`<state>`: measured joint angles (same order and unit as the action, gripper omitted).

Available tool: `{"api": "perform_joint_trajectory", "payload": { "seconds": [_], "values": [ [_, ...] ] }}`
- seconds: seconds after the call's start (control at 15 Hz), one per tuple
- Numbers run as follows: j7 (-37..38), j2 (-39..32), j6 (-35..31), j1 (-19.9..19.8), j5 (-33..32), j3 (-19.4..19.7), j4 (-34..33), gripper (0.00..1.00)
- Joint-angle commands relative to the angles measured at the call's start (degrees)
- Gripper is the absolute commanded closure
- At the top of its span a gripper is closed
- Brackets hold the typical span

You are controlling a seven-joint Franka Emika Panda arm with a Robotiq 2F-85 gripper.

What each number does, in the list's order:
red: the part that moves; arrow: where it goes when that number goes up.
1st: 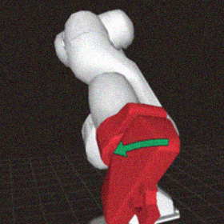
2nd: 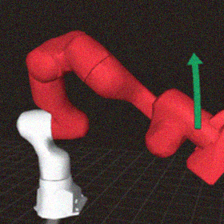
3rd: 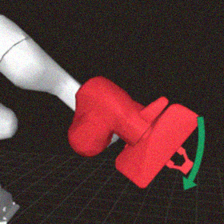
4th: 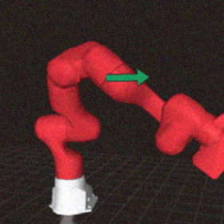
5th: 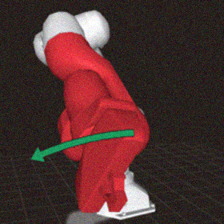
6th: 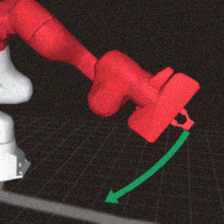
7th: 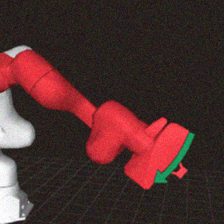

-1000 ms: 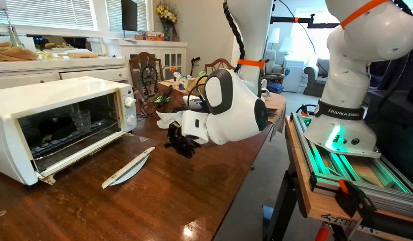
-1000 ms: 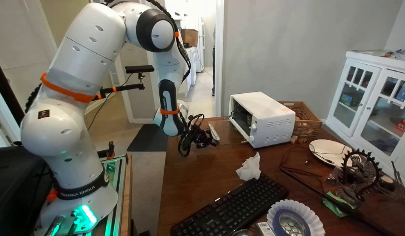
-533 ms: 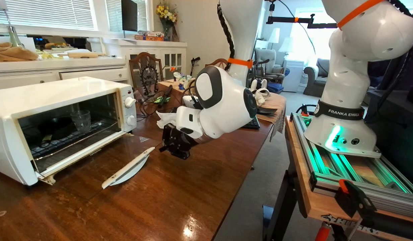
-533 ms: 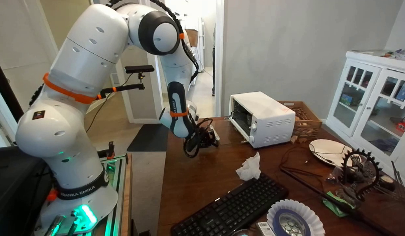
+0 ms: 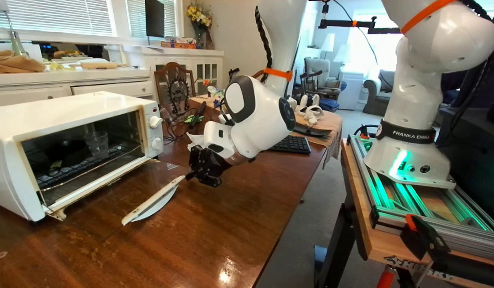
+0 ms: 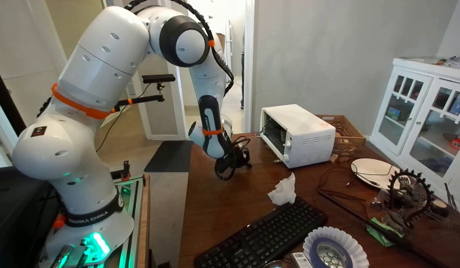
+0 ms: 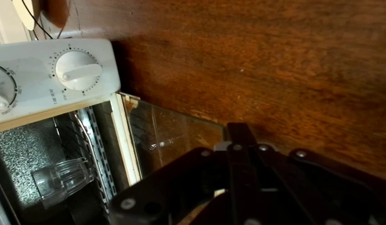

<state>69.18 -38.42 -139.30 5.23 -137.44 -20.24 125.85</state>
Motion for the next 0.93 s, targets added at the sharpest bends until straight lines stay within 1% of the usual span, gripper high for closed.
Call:
{"api": "perform_joint_trajectory", "payload": {
  "seconds": [0.0, 0.27, 0.6, 0.87],
  "values": [
    [-0.4, -0.4, -0.2, -0.7, -1.4, -0.4, -0.9, 1.00],
    [-2.1, 2.9, 2.8, 0.9, -1.0, -1.1, 1.9, 1.00],
    [-6.0, 9.1, 9.2, 4.1, 0.0, -2.2, 6.5, 1.00],
    [-9.1, 13.4, 12.0, 5.1, 1.9, -1.6, 7.4, 1.00]
  ]
}}
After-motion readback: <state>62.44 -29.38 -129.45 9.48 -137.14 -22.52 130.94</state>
